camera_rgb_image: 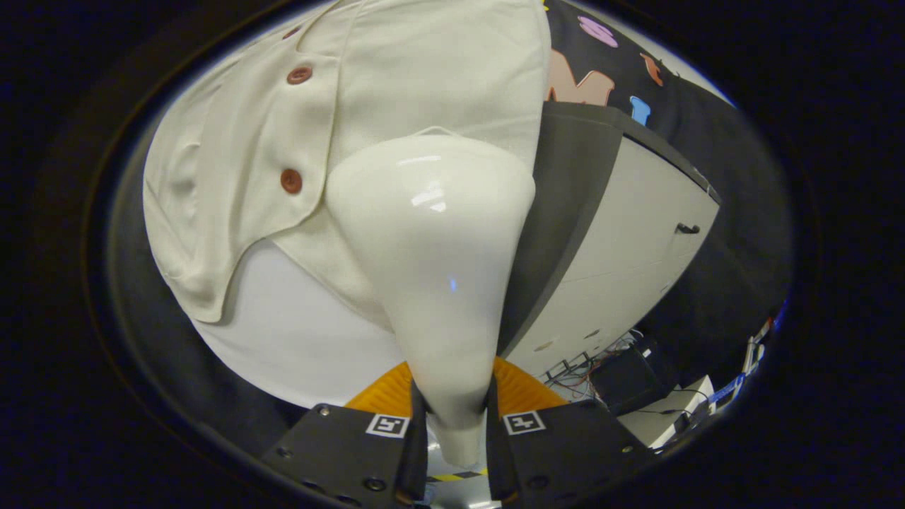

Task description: Iron the clothes twice with a garment steamer, once on the left side and once on the right side.

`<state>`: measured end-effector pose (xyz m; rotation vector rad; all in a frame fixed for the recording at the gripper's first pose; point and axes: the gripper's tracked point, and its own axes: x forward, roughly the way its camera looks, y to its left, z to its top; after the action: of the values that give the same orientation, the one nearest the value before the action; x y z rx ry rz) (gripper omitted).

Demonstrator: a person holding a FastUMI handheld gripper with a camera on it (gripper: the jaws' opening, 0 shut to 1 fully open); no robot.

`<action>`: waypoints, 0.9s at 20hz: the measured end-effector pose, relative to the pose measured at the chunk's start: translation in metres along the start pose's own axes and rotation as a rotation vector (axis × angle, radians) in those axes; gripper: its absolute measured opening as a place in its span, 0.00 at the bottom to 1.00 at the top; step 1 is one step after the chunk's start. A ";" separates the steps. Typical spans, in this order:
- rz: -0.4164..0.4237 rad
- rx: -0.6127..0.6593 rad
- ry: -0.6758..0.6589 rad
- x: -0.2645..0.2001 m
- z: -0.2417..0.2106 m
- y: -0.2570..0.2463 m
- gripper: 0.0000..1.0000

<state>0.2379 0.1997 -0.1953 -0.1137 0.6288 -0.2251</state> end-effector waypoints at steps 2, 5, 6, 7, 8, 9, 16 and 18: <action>0.020 -0.015 0.020 -0.005 -0.011 0.005 0.33; 0.047 -0.009 0.018 -0.022 -0.022 0.009 0.33; 0.053 -0.002 0.013 -0.030 -0.023 0.008 0.33; 0.057 0.007 0.007 -0.038 -0.025 0.006 0.33; 0.062 0.016 -0.007 -0.048 -0.024 0.003 0.33; 0.067 0.023 -0.019 -0.058 -0.025 -0.001 0.33; 0.104 0.013 -0.055 -0.136 -0.045 -0.031 0.33; 0.117 0.020 -0.073 -0.159 -0.053 -0.040 0.33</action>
<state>0.0747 0.1973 -0.1404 -0.0656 0.5585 -0.1136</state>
